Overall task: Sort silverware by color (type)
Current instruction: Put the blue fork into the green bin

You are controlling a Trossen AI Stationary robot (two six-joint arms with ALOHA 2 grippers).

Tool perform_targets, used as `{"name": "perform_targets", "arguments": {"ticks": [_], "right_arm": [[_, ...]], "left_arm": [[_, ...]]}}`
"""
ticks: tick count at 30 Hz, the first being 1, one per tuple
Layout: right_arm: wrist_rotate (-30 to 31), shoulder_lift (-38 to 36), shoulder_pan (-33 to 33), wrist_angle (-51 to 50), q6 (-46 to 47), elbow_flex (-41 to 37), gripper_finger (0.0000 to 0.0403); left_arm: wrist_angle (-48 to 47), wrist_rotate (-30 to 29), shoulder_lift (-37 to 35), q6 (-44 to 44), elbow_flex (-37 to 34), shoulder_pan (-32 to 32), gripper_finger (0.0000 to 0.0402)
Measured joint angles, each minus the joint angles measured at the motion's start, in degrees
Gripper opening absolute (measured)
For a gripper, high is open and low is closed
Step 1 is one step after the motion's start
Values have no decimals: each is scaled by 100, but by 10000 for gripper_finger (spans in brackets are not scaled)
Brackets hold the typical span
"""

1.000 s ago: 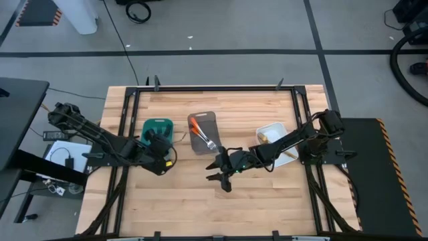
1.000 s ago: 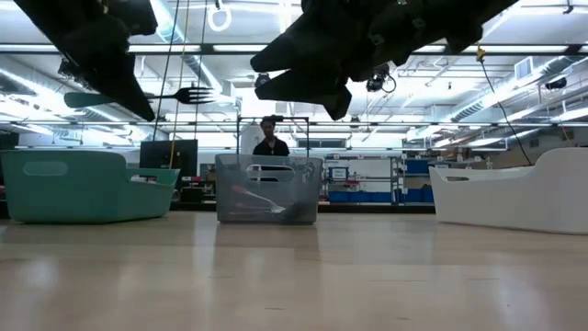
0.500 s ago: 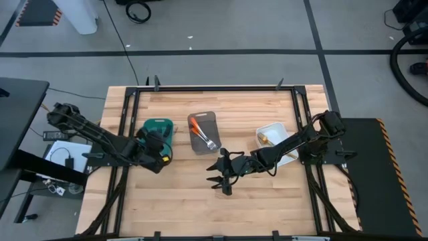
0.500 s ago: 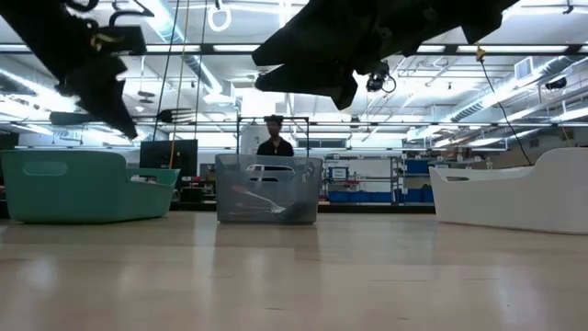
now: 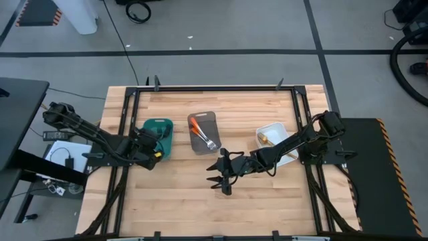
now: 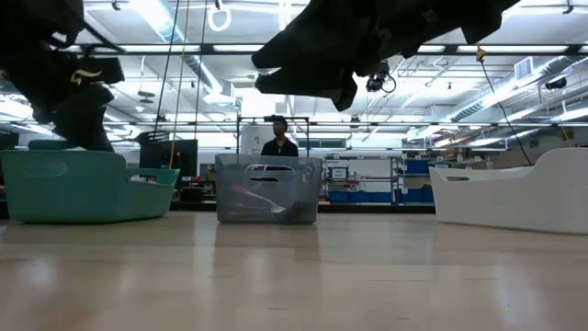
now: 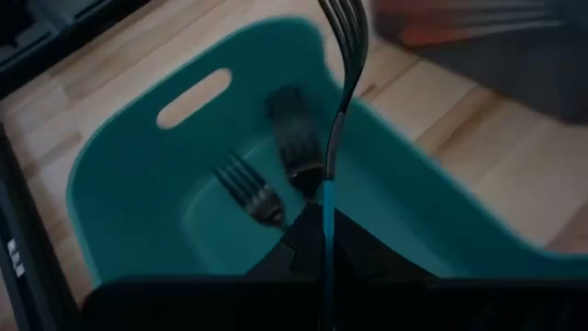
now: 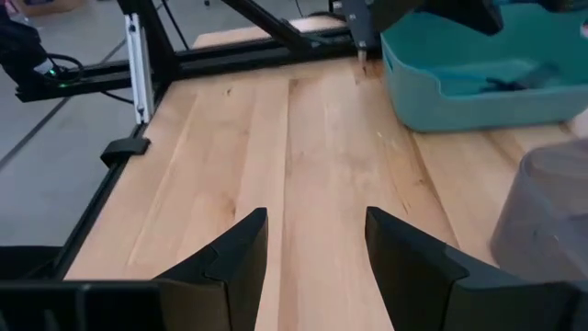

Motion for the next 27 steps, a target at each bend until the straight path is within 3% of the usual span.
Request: {"name": "perform_targets", "arguments": {"ticks": [6,27], "right_arm": [[63,17,0,-67,82,-2,190],[103,17,0,-66,71,-2,190]], "left_arm": [[159,40,-6,-289,-336,48,9],[1019,164,53,-92,-758,601,9]]}}
